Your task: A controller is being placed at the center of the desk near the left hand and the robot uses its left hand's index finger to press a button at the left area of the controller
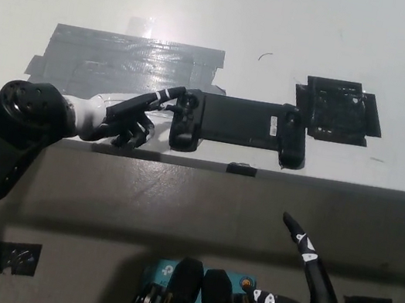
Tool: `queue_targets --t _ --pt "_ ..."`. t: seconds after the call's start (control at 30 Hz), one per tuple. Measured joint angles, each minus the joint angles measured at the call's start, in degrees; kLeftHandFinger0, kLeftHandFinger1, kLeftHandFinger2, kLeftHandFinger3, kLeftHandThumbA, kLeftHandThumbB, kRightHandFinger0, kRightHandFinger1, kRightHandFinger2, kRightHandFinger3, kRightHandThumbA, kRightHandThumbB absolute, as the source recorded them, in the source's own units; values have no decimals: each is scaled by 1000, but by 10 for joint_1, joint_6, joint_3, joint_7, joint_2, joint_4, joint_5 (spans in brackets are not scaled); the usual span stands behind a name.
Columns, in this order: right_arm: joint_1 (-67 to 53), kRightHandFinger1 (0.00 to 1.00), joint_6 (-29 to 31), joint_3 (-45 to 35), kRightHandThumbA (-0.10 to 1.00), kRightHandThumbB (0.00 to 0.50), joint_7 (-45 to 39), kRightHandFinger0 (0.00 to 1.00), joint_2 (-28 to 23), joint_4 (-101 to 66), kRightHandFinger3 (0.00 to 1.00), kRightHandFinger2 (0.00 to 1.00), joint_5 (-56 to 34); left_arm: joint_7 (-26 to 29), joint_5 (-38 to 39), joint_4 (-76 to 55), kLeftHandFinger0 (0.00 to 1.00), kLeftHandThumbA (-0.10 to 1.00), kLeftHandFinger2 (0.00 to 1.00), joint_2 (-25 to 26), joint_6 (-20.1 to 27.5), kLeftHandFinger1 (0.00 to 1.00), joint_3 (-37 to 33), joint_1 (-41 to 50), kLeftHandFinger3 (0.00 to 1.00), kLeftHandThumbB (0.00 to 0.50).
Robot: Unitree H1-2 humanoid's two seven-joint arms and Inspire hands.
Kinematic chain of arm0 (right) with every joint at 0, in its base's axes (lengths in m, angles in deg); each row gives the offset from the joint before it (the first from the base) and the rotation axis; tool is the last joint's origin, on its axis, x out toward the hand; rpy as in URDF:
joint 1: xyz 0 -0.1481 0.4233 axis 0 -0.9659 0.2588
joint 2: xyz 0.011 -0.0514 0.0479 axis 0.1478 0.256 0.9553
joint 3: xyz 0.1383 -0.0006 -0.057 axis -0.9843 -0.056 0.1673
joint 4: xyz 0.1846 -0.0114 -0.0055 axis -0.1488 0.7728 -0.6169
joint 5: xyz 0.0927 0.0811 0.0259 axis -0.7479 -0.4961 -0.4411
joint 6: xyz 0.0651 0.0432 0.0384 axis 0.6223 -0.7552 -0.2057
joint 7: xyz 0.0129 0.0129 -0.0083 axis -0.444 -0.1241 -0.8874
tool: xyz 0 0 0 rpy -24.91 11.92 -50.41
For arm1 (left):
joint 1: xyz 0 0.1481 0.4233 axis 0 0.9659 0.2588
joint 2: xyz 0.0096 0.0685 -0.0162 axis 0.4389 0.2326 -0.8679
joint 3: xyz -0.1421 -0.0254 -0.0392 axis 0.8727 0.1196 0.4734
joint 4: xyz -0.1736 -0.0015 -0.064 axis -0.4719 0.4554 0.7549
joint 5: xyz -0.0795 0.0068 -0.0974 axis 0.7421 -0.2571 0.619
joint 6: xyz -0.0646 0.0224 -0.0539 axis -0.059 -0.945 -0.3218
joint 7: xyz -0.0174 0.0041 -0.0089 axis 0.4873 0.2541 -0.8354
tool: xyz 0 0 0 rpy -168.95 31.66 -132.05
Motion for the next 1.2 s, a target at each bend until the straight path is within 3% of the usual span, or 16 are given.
queue_targets --t 0.07,0.17,0.27,0.37,0.43,0.5,0.53,0.67,0.73,1.0,1.03,1.07,1.1,1.13,1.2 --pt "1 1000 0 0 1000 230 -2 1000 0 0 1000 1000 0 0 -3 0 0 1000 255 0 0 7 -1 0 1000 477" --pt "2 1000 0 0 1000 233 -4 1000 0 0 1000 1000 0 0 -10 -4 132 1000 368 0 0 94 -6 0 1000 470" --pt "2 1000 0 0 1000 233 -6 1000 0 0 1000 1000 0 0 -19 -6 161 1000 495 0 1 243 -13 0 1000 484" --pt "4 1000 0 0 1000 236 -8 1000 0 0 1000 1000 0 0 -29 -8 144 1000 524 0 4 270 -22 -2 1000 478" --pt "5 1000 0 0 1000 233 -9 1000 0 0 1000 1000 0 1 -36 -10 130 1000 518 0 5 280 -31 -4 1000 486" --pt "7 1000 0 0 1000 232 -9 1000 0 0 1000 1000 0 2 -45 -11 84 1000 441 1 8 199 -40 -6 1000 481" --pt "8 1000 0 0 1000 233 -9 1000 0 0 1000 1000 0 2 -48 -11 135 1000 396 2 10 161 -42 -7 1000 475" --pt "11 1000 0 -1 1000 234 -10 1000 0 0 1000 1000 0 3 -58 -12 7 1000 283 3 17 61 -50 -8 1000 484" --pt "12 1000 0 -1 1000 232 -10 1000 0 1 1000 1000 0 3 -61 -12 0 1000 246 3 19 23 -50 -8 1000 491" --pt "16 1000 0 -1 1000 229 -10 1000 0 1 1000 1000 -1 4 -65 -15 0 1000 234 3 21 0 -49 -4 1000 458" --pt "16 1000 0 -1 1000 230 -10 1000 0 1 1000 1000 -1 4 -66 -15 69 1000 229 3 21 0 -49 -4 1000 447" --pt "16 1000 0 -1 1000 229 -10 1000 0 1 1000 1000 -1 4 -66 -16 25 1000 227 3 21 0 -50 -3 1000 445" --pt "16 1000 0 -1 1000 230 -10 1000 0 1 1000 1000 0 4 -67 -16 64 1000 217 3 21 0 -50 -3 1000 452" --pt "16 1000 0 -1 1000 232 -10 1000 0 1 1000 1000 -1 4 -68 -17 5 1000 204 3 21 0 -50 -3 1000 456" --pt "16 1000 0 -1 1000 234 -10 1000 0 1 1000 1000 -1 4 -68 -17 0 1000 206 3 21 0 -50 -3 1000 450"
